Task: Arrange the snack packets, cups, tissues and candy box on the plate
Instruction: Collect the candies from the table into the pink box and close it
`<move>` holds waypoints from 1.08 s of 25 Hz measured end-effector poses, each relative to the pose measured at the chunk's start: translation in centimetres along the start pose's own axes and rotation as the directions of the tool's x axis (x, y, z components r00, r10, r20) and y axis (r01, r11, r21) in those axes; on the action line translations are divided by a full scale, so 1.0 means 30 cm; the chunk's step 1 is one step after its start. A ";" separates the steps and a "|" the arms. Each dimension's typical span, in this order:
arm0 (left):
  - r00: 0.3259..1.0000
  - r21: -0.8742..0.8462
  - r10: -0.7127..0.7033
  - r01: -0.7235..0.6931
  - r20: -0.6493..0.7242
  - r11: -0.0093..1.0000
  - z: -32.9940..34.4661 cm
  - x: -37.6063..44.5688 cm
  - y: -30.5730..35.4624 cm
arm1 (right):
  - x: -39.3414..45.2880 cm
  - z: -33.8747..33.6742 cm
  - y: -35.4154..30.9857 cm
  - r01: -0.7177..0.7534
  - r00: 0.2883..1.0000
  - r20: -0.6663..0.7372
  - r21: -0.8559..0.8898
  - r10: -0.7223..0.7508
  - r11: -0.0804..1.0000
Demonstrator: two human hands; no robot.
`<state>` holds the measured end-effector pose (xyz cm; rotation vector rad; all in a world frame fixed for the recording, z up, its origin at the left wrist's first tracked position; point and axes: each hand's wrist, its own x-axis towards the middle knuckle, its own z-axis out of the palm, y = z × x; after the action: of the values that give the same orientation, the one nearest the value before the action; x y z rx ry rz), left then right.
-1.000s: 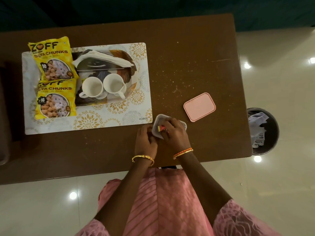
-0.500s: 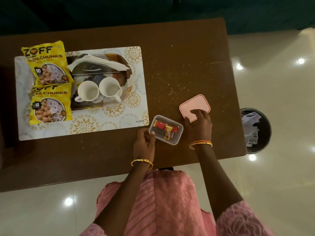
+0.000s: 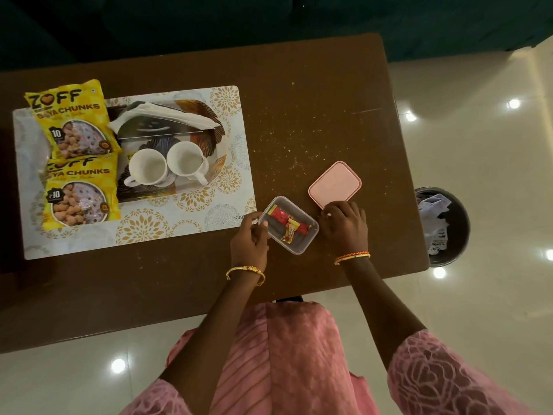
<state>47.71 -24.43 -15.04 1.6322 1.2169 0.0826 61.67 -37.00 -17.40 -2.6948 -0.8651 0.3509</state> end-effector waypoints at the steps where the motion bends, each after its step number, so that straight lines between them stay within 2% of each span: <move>1: 1.000 0.005 0.004 -0.004 0.006 1.000 -0.002 0.008 0.003 | -0.004 0.000 0.007 -0.015 1.000 0.009 0.000 0.015 1.000; 7: 1.000 0.030 0.008 -0.008 0.015 1.000 -0.004 0.028 0.015 | -0.018 0.015 -0.004 -0.054 0.998 0.029 0.017 0.054 0.998; 13: 1.000 0.020 0.006 -0.006 0.022 1.000 -0.003 0.031 0.022 | -0.007 0.029 -0.006 -0.167 0.986 0.042 0.082 0.164 0.983; 18: 1.000 0.020 0.014 -0.014 0.017 1.000 0.004 0.030 0.027 | -0.002 0.001 -0.015 -0.103 0.994 -0.012 0.093 0.104 0.990; 22: 1.000 0.013 -0.002 0.002 0.014 1.000 0.000 0.029 0.019 | 0.020 -0.144 -0.056 -0.052 0.982 -0.171 0.194 0.086 0.980; 24: 1.000 0.055 0.000 -0.001 0.006 0.998 -0.004 0.027 0.031 | 0.015 -0.264 -0.095 -0.029 0.979 -0.189 0.236 0.075 0.971; 27: 0.982 0.184 0.190 -0.183 -0.022 0.966 -0.013 0.007 0.085 | -0.007 -0.440 -0.158 0.044 0.993 -0.118 0.336 -0.004 0.941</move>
<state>49.26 -23.83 -13.05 1.9104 1.1239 0.1256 63.15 -36.03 -3.49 -2.3593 -0.7285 0.3033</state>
